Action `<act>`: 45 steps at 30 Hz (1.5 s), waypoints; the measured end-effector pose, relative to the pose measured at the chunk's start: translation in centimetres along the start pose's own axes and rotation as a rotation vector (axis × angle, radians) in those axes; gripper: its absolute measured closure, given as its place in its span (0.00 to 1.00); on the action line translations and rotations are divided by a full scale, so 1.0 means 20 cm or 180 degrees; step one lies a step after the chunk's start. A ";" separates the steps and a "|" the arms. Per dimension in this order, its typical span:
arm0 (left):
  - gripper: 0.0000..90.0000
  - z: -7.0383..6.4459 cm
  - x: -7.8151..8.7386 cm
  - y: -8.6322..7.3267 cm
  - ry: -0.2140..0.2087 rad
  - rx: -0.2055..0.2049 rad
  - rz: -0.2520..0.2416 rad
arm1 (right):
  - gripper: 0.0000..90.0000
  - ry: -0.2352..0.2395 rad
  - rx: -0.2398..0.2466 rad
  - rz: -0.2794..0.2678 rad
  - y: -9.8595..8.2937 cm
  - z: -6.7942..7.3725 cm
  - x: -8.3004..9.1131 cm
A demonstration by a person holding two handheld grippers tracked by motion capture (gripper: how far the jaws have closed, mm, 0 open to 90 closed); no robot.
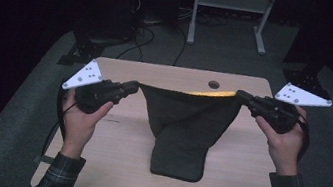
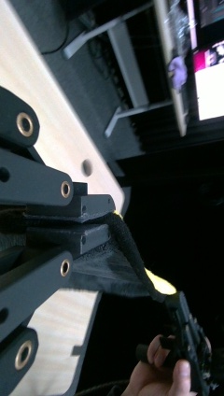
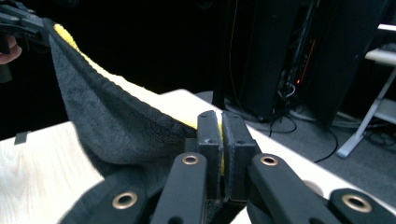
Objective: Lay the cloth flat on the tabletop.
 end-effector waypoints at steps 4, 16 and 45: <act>0.96 0.00 0.02 0.07 0.0041 -0.0062 -0.0094 | 0.96 -0.0009 0.0045 -0.0089 0.07 0.01 0.02; 0.96 -0.15 0.13 0.11 -0.0057 -0.0191 -0.0262 | 0.96 0.0060 0.0197 -0.0274 0.14 0.11 0.18; 0.96 0.02 -0.08 -0.31 -0.0068 0.0467 0.0466 | 0.96 0.0120 -0.0026 0.0557 -0.15 0.05 -0.03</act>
Point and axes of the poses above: each handheld gripper's, and its own axes: x roughly backward along the jaws, y roughly out of its top, z roughly to its left, the point moved 2 cm from there along -x, roughly forward along the jaws, and after that the axes turned 5 degrees about -y, right-handed, at the moved point
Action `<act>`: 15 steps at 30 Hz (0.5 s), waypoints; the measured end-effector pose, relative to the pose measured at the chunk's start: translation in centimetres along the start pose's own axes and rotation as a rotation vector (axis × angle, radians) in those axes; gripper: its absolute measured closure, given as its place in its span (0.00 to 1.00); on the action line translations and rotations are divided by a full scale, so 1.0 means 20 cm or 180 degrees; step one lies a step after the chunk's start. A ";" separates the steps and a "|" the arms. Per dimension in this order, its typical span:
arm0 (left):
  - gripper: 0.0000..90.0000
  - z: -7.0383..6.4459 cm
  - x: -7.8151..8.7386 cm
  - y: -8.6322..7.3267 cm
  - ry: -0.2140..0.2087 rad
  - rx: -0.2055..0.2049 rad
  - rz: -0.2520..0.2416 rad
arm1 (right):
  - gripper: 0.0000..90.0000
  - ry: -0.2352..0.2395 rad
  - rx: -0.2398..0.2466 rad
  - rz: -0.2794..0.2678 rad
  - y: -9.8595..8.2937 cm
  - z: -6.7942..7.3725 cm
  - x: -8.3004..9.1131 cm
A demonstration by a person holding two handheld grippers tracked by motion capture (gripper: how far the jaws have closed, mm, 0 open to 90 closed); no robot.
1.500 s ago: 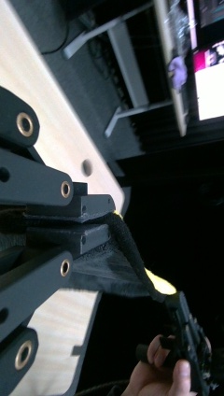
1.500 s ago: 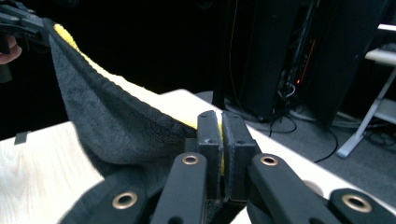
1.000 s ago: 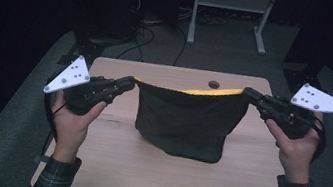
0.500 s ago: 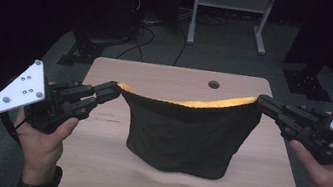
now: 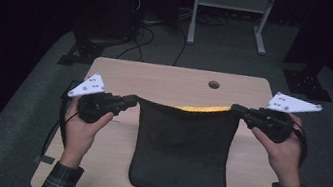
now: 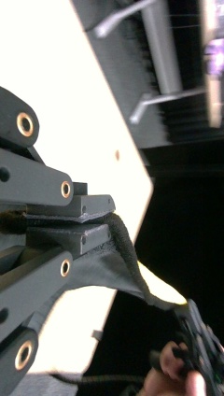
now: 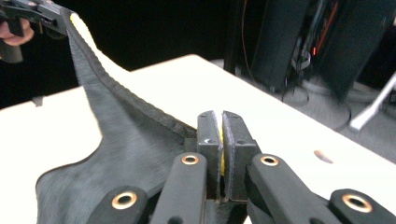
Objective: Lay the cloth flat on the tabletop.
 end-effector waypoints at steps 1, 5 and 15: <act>0.96 0.00 0.00 0.00 0.0000 0.0000 0.0000 | 0.96 0.0000 0.0000 0.0000 0.00 0.00 0.00; 0.96 0.08 -0.10 -0.10 0.0067 0.0131 0.0158 | 0.96 -0.0031 -0.0129 0.0209 -0.10 -0.08 -0.15; 0.96 0.25 -0.25 -0.15 0.0350 0.0210 0.0312 | 0.95 -0.0101 -0.0227 0.0379 -0.17 -0.20 -0.36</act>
Point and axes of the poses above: each handheld gripper's, and its own axes: x roughly backward along the jaws, y roughly out of its top, z roughly to its left, the point moved 2 cm from there along -x, roughly forward along the jaws, and after that the axes turned 5 degrees about -y, right-handed, at the moved point
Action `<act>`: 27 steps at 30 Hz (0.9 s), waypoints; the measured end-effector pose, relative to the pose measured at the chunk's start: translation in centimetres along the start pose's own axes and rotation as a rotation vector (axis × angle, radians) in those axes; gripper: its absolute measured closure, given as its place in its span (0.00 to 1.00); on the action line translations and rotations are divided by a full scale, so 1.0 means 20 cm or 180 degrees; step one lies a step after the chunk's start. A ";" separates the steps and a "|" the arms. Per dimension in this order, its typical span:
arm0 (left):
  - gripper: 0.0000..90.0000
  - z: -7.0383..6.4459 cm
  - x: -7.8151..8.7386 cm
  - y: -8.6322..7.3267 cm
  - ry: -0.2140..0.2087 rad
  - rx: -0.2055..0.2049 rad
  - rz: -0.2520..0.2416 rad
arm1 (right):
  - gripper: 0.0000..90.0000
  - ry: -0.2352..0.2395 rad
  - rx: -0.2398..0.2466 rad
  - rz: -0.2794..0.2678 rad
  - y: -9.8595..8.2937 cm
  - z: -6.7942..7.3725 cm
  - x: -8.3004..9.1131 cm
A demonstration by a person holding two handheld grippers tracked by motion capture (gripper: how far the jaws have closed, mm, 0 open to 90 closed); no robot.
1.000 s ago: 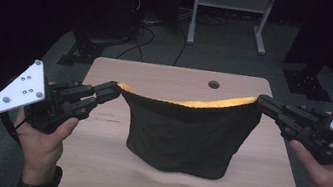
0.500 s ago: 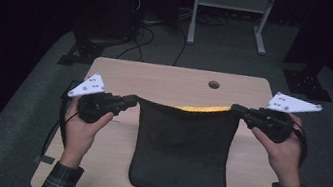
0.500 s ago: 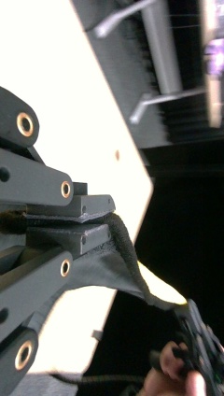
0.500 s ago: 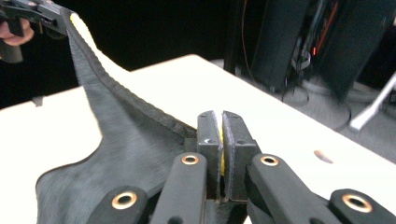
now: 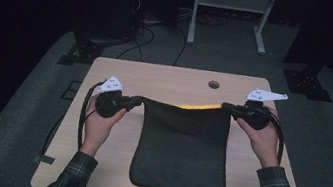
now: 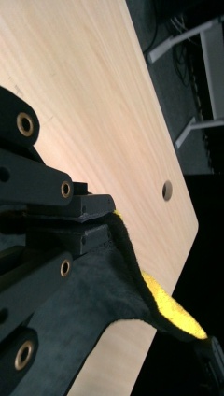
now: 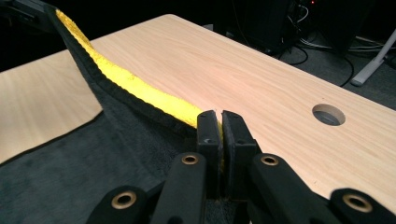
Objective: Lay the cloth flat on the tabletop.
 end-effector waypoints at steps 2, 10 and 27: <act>0.96 0.04 -0.04 0.01 0.0034 0.0047 0.0009 | 0.96 -0.0051 -0.0037 0.0053 0.00 -0.05 -0.07; 0.96 0.17 -0.17 0.02 0.0150 0.0193 0.0104 | 0.95 -0.0169 -0.0154 0.0135 0.02 -0.15 -0.20; 0.69 0.27 -0.25 0.00 0.0359 0.0358 0.0259 | 0.80 -0.0256 -0.0319 0.0121 0.01 -0.23 -0.29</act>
Point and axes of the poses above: each handheld gripper's, and its own axes: x roughly backward along the jaws, y roughly out of its top, z roughly to its left, the point moved 2 cm from there along -x, roughly forward along the jaws, and after that the axes turned 5 degrees about -y, right-handed, at the moved point
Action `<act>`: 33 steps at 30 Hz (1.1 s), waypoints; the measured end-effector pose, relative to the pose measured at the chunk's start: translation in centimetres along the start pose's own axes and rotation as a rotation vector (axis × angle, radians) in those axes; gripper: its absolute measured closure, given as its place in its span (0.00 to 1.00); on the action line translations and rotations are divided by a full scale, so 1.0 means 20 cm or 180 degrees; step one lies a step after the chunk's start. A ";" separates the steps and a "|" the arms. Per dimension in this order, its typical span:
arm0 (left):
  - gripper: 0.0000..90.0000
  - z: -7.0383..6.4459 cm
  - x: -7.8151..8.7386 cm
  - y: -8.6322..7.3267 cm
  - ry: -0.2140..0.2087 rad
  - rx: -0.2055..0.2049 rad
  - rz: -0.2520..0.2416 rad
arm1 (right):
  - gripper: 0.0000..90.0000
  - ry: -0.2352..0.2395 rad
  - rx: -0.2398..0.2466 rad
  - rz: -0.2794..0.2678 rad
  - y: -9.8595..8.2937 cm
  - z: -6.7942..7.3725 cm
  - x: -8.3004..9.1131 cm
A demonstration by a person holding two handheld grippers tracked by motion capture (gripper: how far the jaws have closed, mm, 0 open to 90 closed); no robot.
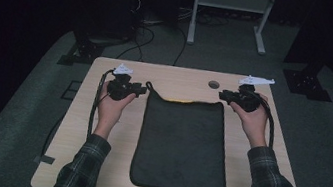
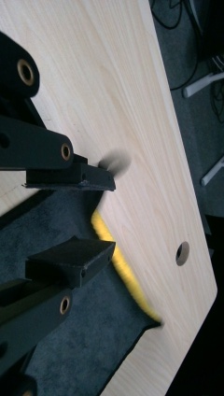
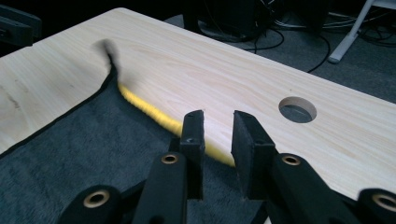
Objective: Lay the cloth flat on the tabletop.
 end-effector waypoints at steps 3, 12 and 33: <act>0.67 -0.02 0.01 -0.01 0.0009 -0.0042 0.0034 | 0.79 0.0022 -0.0006 -0.0009 -0.02 0.00 0.02; 0.62 -0.11 0.04 -0.12 -0.0105 -0.0043 0.0182 | 0.65 0.0086 0.0088 0.0104 -0.17 0.06 0.08; 0.53 -0.32 0.16 -0.45 -0.0210 0.0002 0.0418 | 0.53 -0.0003 0.0172 0.0331 -0.51 0.11 0.24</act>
Point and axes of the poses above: each handheld gripper's, and its own axes: x roughly backward along the jaws, y roughly out of its top, z roughly to its left, the point moved 2 cm from there along -x, roughly forward along the jaws, and after that the axes turned 5 degrees about -y, right-handed, at the moved point
